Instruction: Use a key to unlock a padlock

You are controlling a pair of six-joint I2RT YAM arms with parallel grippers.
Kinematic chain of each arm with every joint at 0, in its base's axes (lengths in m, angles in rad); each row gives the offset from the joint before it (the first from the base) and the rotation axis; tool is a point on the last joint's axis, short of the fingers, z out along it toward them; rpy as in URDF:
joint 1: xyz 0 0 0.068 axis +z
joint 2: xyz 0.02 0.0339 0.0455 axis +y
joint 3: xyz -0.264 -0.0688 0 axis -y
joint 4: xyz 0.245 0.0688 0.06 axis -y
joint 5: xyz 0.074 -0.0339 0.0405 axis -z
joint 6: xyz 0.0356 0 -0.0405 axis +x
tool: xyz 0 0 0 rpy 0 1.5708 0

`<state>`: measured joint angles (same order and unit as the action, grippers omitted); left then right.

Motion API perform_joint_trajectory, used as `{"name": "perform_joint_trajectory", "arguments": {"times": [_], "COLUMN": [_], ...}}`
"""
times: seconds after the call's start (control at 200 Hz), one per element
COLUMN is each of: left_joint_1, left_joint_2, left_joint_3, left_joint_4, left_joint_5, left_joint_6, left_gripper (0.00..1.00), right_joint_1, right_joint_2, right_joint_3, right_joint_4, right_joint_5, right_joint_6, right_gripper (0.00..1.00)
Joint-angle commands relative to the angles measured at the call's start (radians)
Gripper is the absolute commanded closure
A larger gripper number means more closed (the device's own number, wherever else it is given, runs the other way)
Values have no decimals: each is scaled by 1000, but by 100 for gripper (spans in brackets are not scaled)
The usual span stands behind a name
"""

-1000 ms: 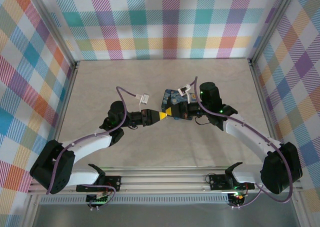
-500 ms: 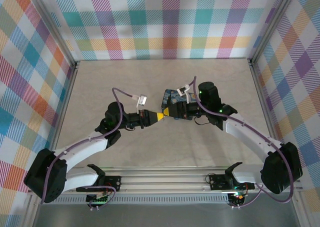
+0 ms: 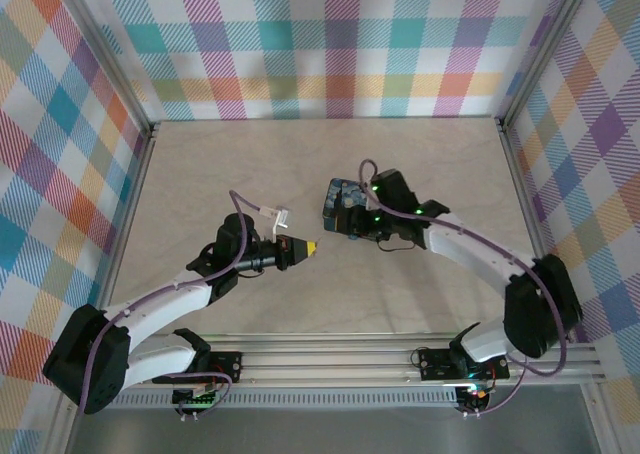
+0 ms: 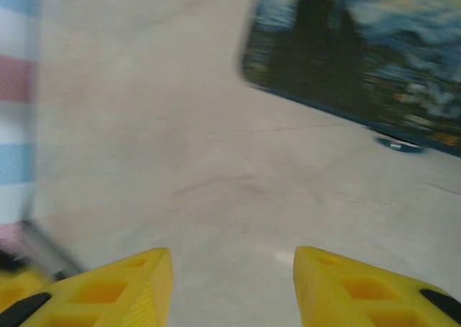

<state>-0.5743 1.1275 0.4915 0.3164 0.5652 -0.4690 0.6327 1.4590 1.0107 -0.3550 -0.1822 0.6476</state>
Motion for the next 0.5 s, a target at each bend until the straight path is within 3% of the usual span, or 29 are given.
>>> {"name": "perform_joint_trajectory", "arguments": {"times": [0.0,0.29,0.495], "left_joint_1": [-4,-6,-6], "left_joint_2": [-10,-9,-26], "left_joint_3": [5,8,-71], "left_joint_4": [-98,-228,-90], "left_joint_5": [-79,-244,-252], "left_joint_6": [78,144,90], "left_gripper": [100,100,100], "right_joint_1": [42,89,103], "right_joint_2": [63,224,290], "right_joint_3": [33,66,43], "right_joint_4": [-91,-16,97], "right_joint_5": [289,472,518], "right_joint_6": [40,60,97], "right_gripper": [52,52,52]}}
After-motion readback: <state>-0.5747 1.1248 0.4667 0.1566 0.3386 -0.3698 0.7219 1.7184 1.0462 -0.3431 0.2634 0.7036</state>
